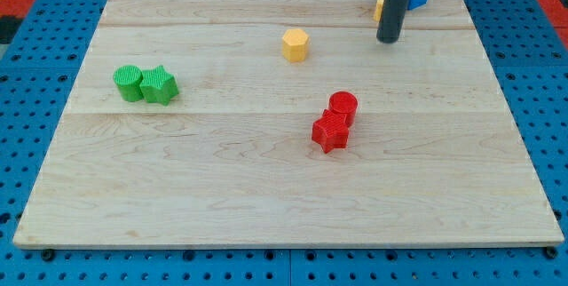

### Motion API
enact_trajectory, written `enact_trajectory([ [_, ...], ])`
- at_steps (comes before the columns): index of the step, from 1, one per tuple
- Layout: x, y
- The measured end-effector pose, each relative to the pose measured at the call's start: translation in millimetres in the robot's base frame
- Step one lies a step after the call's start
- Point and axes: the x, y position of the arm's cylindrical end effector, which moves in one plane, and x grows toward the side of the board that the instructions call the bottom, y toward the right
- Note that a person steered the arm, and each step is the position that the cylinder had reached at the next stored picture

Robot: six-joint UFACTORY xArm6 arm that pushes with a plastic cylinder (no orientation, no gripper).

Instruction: Push the yellow hexagon to the bottom of the yellow heart

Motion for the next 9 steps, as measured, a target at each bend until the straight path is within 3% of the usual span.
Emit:
enact_trajectory([
  [1,45,-49],
  [3,54,-177],
  [4,38,-181],
  [6,7,-126],
  [9,-23,-159],
])
